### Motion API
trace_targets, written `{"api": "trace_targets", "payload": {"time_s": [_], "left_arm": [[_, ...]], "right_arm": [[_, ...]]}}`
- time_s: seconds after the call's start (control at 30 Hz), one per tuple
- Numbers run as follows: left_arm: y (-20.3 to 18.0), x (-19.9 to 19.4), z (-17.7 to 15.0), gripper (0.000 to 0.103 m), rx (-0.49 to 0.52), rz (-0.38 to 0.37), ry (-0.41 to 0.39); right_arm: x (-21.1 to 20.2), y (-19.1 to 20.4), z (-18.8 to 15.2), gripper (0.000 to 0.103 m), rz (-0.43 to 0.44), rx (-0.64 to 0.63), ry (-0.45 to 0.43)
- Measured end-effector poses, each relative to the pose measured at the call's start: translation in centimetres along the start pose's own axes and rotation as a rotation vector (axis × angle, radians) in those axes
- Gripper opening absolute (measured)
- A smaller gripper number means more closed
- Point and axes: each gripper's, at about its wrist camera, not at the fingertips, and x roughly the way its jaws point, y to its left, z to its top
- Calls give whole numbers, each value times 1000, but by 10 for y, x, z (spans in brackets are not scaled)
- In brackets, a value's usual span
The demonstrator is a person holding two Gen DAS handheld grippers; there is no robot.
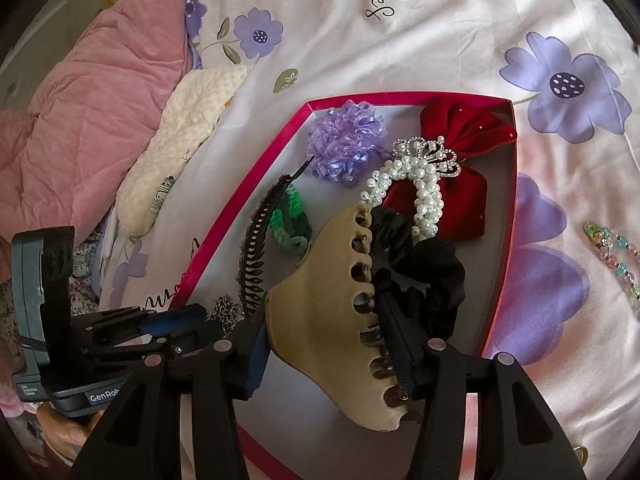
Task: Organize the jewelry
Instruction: 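Carry chain and claw clip into the box and open both tools, then move both open tools back toward the two beaded bracelets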
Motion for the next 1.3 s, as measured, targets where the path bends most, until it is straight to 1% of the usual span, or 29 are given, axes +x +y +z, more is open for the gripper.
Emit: {"api": "trace_targets", "payload": {"time_s": [0.07, 0.2, 0.3, 0.33, 0.4, 0.57, 0.63, 0.67, 0.7, 0.77, 0.97, 1.13, 1.3], "left_arm": [[-2, 0, -1, 36, 3, 1, -3], [-6, -4, -4, 46, 11, -8, -11], [-9, -6, -5, 49, 20, -2, -15], [-9, -6, -6, 50, 20, -4, -16], [-9, -7, -6, 52, 20, -6, -18], [-9, -8, -8, 52, 14, -11, -17], [-9, -10, -9, 54, 9, -15, -20], [-9, -13, -10, 57, 5, -18, -24], [-9, -14, -11, 63, 1, -16, -29], [-9, -20, -11, 68, -9, -8, -47], [-12, -35, -16, 70, -36, -41, -79], [-28, -41, -19, 70, -29, -68, -84], [-51, -48, -22, 71, 3, -88, -91]], "right_arm": [[0, 0, 0, 54, 2, 4, 1], [0, 1, -1, 54, -1, 1, 6], [1, 2, -1, 56, -6, -1, 12], [1, 2, -1, 57, -2, 0, 14], [1, 3, -1, 62, 1, -1, 13], [-1, 5, -1, 62, -2, -9, 7], [-4, 6, -2, 62, 2, -7, 4], [-6, 7, -3, 62, 6, -8, -2], [-11, 8, -3, 62, 8, -8, -9], [-20, 9, -5, 62, 17, -7, -23], [-63, 0, -22, 62, 11, 22, -72], [-99, -22, -40, 62, -24, 67, -110], [-139, -51, -59, 62, -85, 108, -157]]}}
